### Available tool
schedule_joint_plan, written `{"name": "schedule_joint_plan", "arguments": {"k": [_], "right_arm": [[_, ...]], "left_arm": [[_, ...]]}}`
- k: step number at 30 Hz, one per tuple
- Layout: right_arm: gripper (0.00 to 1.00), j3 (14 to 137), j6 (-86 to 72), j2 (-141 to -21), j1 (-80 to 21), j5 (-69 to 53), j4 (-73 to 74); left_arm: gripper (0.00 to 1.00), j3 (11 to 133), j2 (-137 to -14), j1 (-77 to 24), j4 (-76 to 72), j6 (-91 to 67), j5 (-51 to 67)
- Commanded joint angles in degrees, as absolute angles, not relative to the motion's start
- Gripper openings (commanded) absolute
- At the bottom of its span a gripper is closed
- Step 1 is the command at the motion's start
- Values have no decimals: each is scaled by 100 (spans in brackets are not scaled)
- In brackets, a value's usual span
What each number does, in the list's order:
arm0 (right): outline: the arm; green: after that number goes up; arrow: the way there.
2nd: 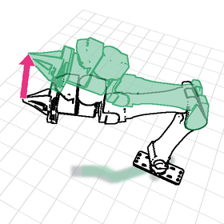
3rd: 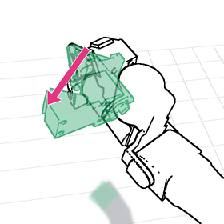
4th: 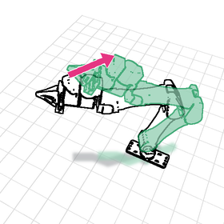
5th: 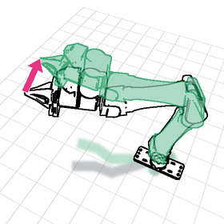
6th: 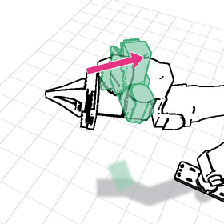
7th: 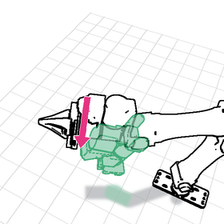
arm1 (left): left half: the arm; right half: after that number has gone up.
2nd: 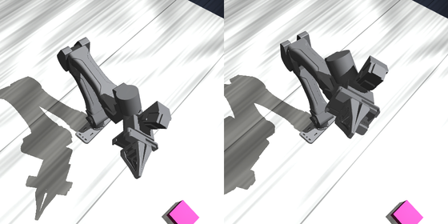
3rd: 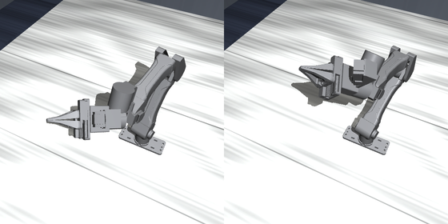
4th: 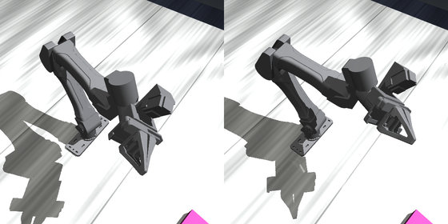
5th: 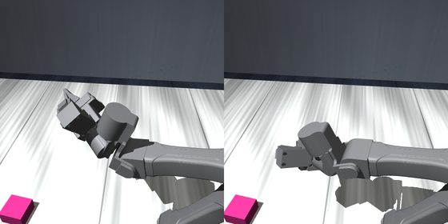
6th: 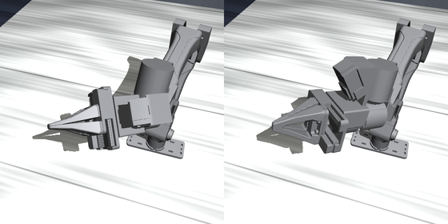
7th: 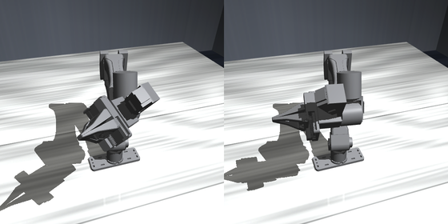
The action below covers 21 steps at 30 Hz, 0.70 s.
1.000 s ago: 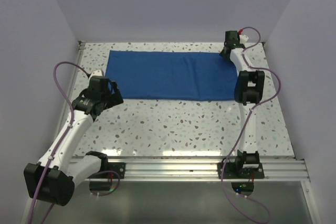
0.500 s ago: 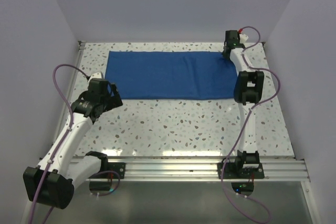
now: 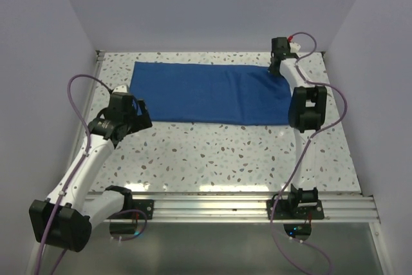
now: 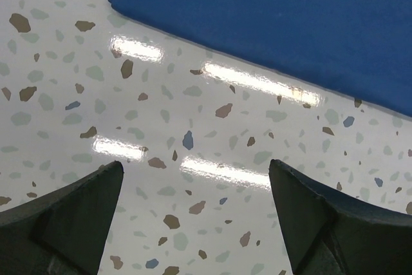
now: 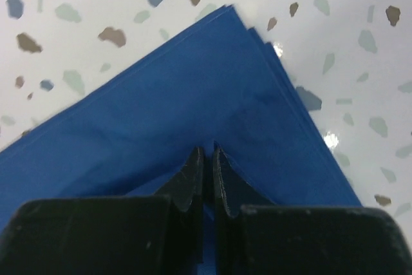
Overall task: Open and lay out the surgical kit
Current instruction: Open the surgical kit at the center of the board.
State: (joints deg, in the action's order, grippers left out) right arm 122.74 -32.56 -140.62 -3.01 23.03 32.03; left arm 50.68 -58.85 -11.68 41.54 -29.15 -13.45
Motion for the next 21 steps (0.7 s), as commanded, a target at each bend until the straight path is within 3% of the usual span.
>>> {"name": "schedule_joint_plan", "arguments": {"k": [1,10,18,21], "right_arm": [[0,12147,-3296,-13175,-641,2582,3585],[0,11805,-3445,-12604,-870,2725,4122],[0,10838,-3279,-11559,-1835,1294,3752],[0,9952,-3287,-10393,-2389,872,3893]], "left_arm": [[100,5370,-5950,-1160,3990,-2664,-1099],[100,5335,-5854,-1547,3946,-2575,-1099],[100,5194,-5809,-1564,3938,-2996,-1125],[100,5457,-5949,-1564,3955,-3172,-1274]]}}
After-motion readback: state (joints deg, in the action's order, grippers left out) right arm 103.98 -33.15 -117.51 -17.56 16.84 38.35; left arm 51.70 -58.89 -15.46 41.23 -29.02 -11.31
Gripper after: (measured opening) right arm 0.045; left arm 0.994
